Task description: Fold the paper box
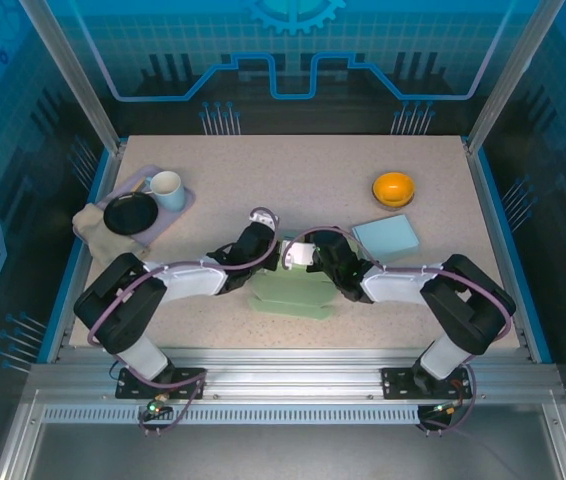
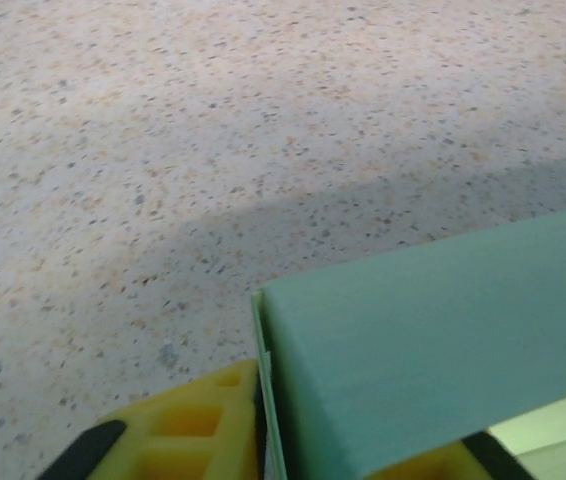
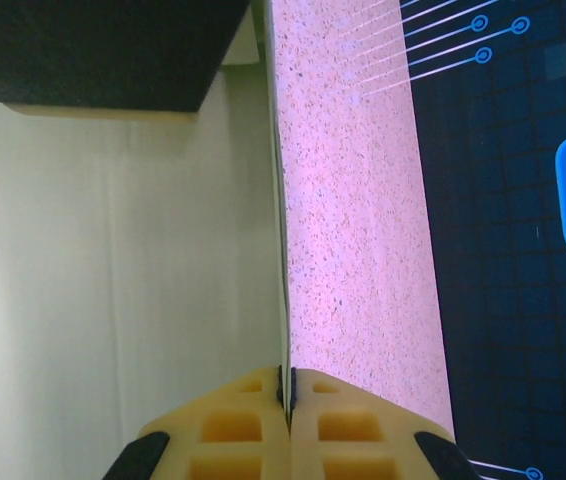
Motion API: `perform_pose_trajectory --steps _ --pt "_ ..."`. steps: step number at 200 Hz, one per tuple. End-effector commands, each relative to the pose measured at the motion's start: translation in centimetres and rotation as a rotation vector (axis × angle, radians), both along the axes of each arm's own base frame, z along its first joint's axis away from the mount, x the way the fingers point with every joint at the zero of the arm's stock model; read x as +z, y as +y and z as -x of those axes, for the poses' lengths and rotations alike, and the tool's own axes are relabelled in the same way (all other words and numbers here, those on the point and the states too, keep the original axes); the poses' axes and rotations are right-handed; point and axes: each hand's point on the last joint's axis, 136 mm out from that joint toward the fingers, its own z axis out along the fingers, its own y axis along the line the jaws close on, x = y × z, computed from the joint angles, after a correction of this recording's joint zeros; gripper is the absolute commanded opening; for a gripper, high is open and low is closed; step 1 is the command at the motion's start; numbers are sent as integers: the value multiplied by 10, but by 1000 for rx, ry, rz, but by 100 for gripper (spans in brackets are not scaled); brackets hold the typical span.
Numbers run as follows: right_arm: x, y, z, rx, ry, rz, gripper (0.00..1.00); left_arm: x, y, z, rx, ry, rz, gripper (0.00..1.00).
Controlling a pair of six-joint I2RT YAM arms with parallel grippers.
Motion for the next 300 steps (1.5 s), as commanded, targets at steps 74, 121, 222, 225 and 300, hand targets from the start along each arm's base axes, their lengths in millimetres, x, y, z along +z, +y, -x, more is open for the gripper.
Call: perform_pose_trajectory --steps 74,121,222,225,300 --pt "51 9 23 -29 260 -317 32 -17 59 8 251 -23 -330 0" --pt "93 -16 9 -216 458 -603 41 -3 28 9 65 -145 -159 0" --pt "27 -8 23 -453 829 -621 41 -7 -4 20 -140 -205 -45 1" --pt "25 -8 25 -453 834 -616 41 -7 -5 20 -141 -203 -41 0" --pt "-3 -15 56 -457 933 -523 42 -12 -13 30 -208 -180 -11 5"
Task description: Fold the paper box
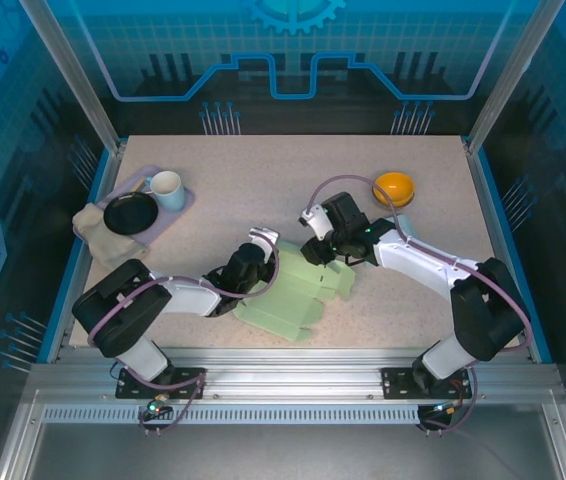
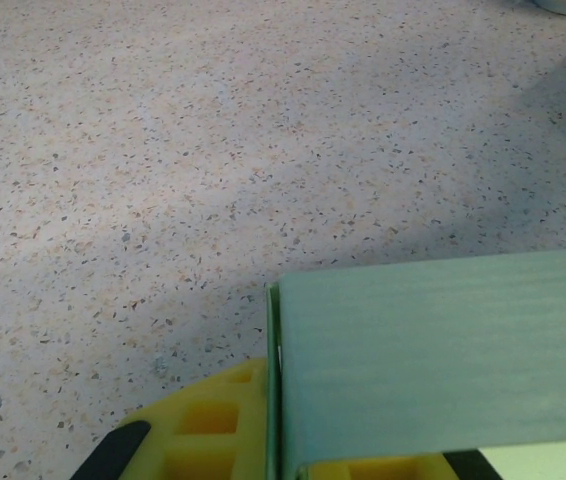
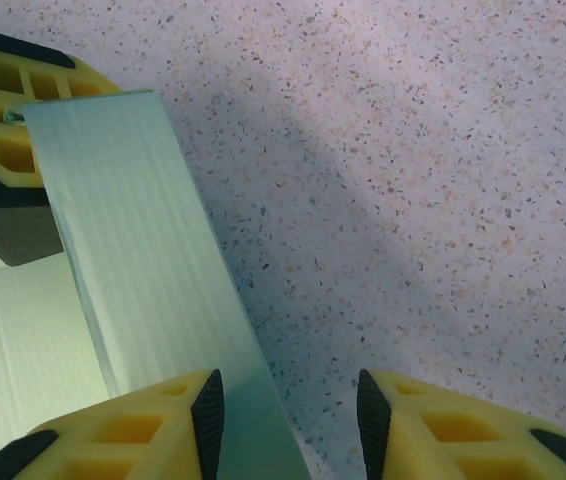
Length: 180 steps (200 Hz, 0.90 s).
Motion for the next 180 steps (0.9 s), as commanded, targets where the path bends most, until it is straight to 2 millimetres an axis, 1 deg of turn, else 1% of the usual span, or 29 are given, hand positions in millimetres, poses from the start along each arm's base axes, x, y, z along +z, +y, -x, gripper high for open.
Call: perform_pose_trajectory --steps 1,34,63,86,94,107,125,149,180 --pt "-14 -5 20 22 69 30 43 -13 -4 10 -57 33 -15 5" --pt "-20 -5 23 30 83 46 43 -26 0 12 -40 76 -47 19" --pt "-23 -4 24 37 86 55 43 -29 3 15 -34 106 -49 25" --pt "-22 -5 23 36 81 60 42 -28 10 17 -3 114 -56 28" --pt "-21 -4 23 36 78 61 43 -27 13 18 8 120 -58 26" --pt "-21 -5 22 36 77 63 42 -27 17 19 34 130 -60 11" --pt "-20 -4 22 34 76 60 42 -28 18 18 38 142 -69 0" --pt "-17 -2 21 25 73 51 42 -31 26 13 93 141 -104 0" --pt "-7 -2 20 -10 54 24 42 -35 34 9 148 137 -134 0"
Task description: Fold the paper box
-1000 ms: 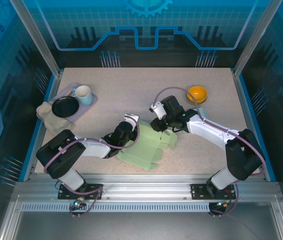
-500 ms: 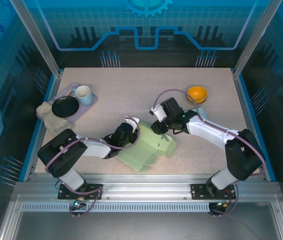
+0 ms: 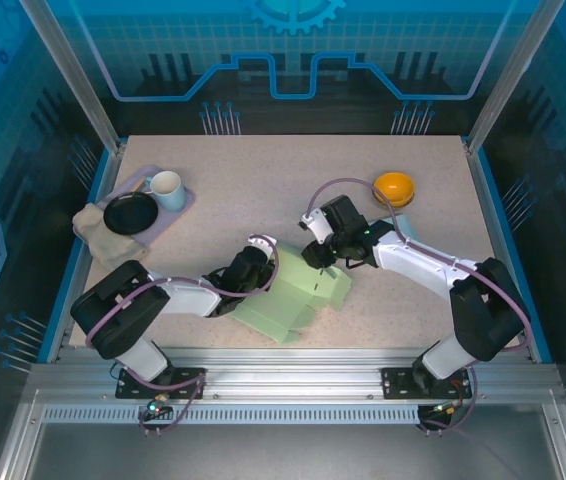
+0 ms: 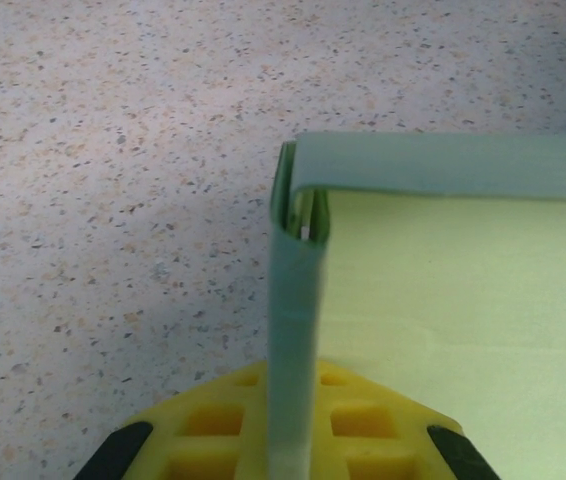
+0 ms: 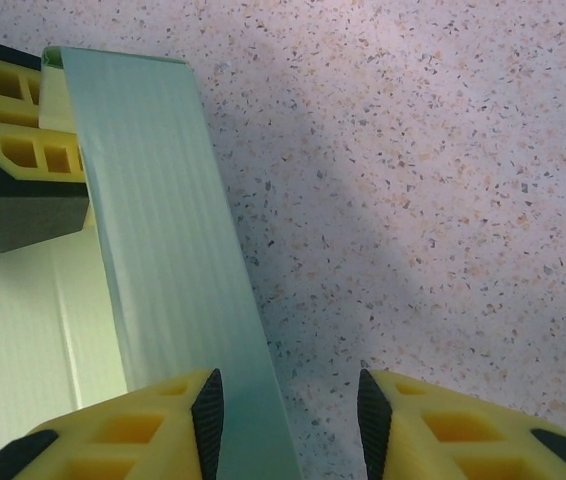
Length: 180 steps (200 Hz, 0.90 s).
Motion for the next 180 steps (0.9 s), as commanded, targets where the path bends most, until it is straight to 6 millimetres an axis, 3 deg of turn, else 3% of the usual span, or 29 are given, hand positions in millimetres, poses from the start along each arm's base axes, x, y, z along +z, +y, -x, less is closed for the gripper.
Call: perform_pose_trajectory --steps 1,33,59,80,108,180 --pt "1 0 13 -10 30 2 42 -9 20 -5 102 13 -72 0" --pt "19 -10 10 -94 20 12 43 1 29 -7 181 -2 -52 0" --pt "50 -28 4 -261 24 -20 43 18 47 -11 320 -35 18 0" --pt "64 -15 6 -262 64 -107 43 26 45 -13 347 -48 73 0" --pt "58 -1 0 -304 129 -177 43 29 45 -19 372 -60 63 0" --pt "46 8 -28 -468 197 -413 52 30 46 -19 368 -70 71 0"
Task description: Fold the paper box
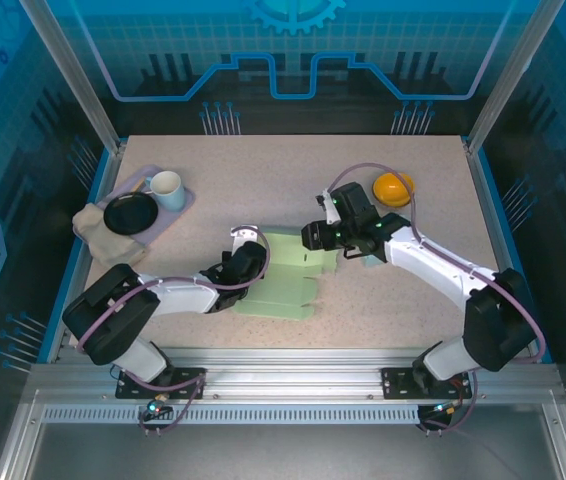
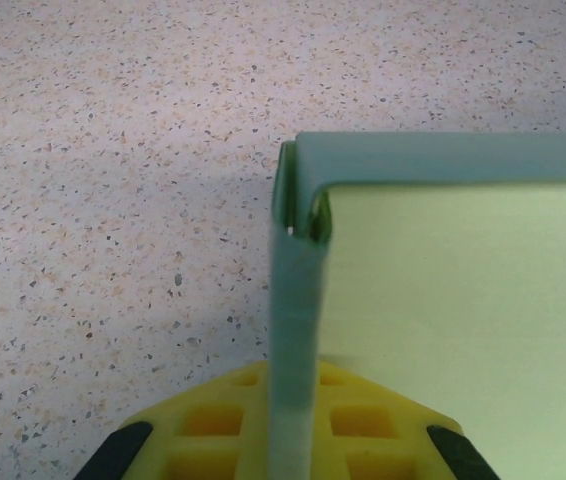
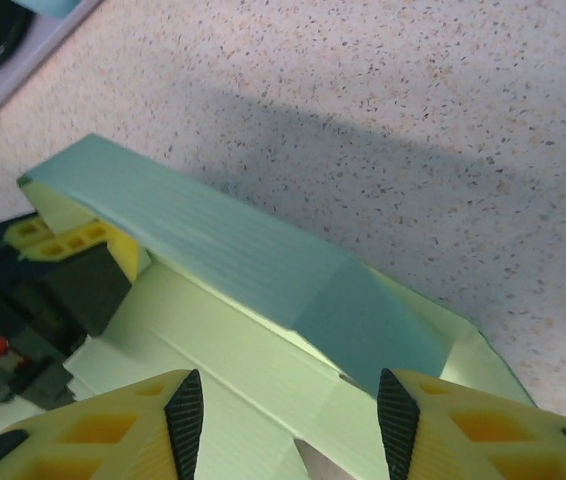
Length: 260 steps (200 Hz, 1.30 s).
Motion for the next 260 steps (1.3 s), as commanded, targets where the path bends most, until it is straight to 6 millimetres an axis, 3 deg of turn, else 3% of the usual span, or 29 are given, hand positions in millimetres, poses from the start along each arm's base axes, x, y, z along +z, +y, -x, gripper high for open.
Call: perform_pose_trajectory --steps 1,36,69,113,151,162,169,207,225,260 --pt "1 10 -12 -62 11 -113 52 9 4 -5 35 -33 18 0" --pt "-12 13 -15 -112 73 -153 53 12 2 -6 36 -41 34 0" --pt "-10 28 -16 -137 100 -271 54 15 -2 -7 32 -47 55 0" --pt "5 49 -19 -155 123 -437 54 15 -8 -8 24 -41 81 0" --pt "17 51 -32 -201 88 -539 52 13 -17 -5 -15 -45 107 0" --pt "29 53 -39 -212 54 -619 50 13 -19 -4 -27 -45 113 0" --pt "22 50 -38 -234 64 -647 48 13 -20 -4 -30 -45 116 0" --pt "33 49 -45 -272 48 -813 47 10 -21 -3 -25 -37 120 0" --pt "35 47 -44 -267 39 -806 47 10 -18 -4 -7 -32 110 0" --pt "30 29 -27 -240 -3 -595 52 4 -11 -8 33 -10 63 0"
